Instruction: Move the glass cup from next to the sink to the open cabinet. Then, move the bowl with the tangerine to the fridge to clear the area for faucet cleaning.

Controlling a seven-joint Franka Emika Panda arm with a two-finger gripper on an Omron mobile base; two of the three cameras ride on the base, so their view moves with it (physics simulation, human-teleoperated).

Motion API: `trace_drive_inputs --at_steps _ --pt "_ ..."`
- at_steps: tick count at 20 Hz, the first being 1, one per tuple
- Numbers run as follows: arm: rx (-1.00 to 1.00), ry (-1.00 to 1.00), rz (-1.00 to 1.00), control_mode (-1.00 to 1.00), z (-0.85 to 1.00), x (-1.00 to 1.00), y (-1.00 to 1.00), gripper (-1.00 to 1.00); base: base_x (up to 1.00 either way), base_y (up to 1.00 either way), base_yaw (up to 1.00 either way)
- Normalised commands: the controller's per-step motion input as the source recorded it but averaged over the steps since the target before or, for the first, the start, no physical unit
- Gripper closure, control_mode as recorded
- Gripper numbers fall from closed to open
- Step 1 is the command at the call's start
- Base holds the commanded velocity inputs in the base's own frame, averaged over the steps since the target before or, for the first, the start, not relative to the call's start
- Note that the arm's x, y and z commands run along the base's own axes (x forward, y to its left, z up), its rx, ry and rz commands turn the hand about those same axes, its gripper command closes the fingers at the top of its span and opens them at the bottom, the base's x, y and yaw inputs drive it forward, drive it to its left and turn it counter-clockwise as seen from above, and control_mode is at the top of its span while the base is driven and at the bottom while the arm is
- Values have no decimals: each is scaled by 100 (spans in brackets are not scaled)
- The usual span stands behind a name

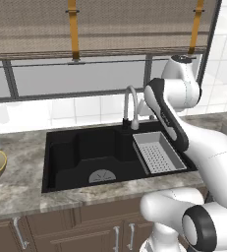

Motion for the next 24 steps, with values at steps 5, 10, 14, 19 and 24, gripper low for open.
trace_drive_inputs --at_steps 5,10,14,19,24 --pt "0 0 0 -100 -8 -8 0 -100 0 0 0" --pt "0 0 0 -100 0 -7 0 -100 0 0 0" --pt "0 1 0 -100 -6 -8 0 -100 0 0 0" --pt "0 -2 0 -100 -4 -41 2 -100 0 0 0" --pt "0 0 0 100 0 0 0 -100 -100 10 -4"
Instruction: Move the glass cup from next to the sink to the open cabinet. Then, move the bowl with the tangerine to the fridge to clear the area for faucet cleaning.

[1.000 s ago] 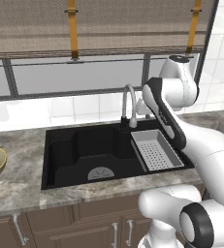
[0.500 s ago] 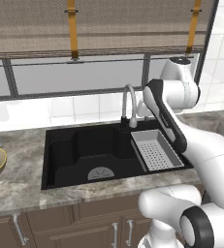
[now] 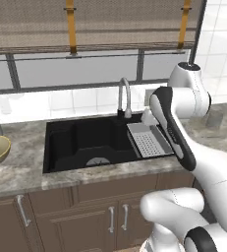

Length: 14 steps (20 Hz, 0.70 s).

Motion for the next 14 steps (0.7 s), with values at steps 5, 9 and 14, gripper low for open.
trace_drive_inputs --at_steps 5,9,14 --pt "0 0 0 100 0 0 0 -100 -100 56 -6" --pt "0 0 0 100 0 0 0 -100 -41 100 0" --pt "0 0 0 100 0 0 0 -100 6 100 0"
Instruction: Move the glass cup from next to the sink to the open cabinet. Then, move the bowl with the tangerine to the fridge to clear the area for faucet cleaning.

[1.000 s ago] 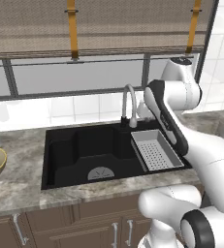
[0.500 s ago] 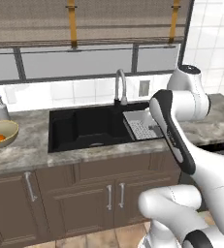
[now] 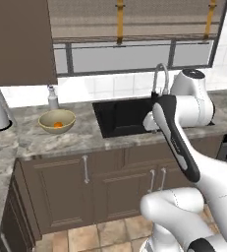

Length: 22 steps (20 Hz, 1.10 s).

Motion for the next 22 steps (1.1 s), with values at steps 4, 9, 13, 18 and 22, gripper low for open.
trace_drive_inputs --at_steps 4,9,13,18,22 --pt "0 0 0 100 0 0 0 -100 56 100 -2" --pt "0 0 0 100 0 0 0 -100 100 63 -4" --pt "0 0 0 100 0 0 0 -100 84 -35 -4" --pt "0 0 0 100 0 0 0 -100 9 -50 1" --pt "0 0 0 100 0 0 0 -100 5 -55 5"
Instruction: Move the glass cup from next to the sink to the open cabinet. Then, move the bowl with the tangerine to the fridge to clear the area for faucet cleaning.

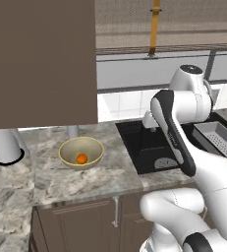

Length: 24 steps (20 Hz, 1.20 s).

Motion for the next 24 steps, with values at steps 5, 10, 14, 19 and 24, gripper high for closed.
trace_drive_inputs --at_steps 5,10,14,19,24 --pt "0 0 0 100 0 0 0 -100 6 -30 4" --pt "0 0 0 100 0 0 0 -100 71 40 0" --pt "0 0 0 100 0 0 0 -100 69 60 0" --pt "2 0 1 -100 -7 1 6 -100 28 48 1" --pt "32 6 5 -100 -55 40 13 -100 0 0 0"
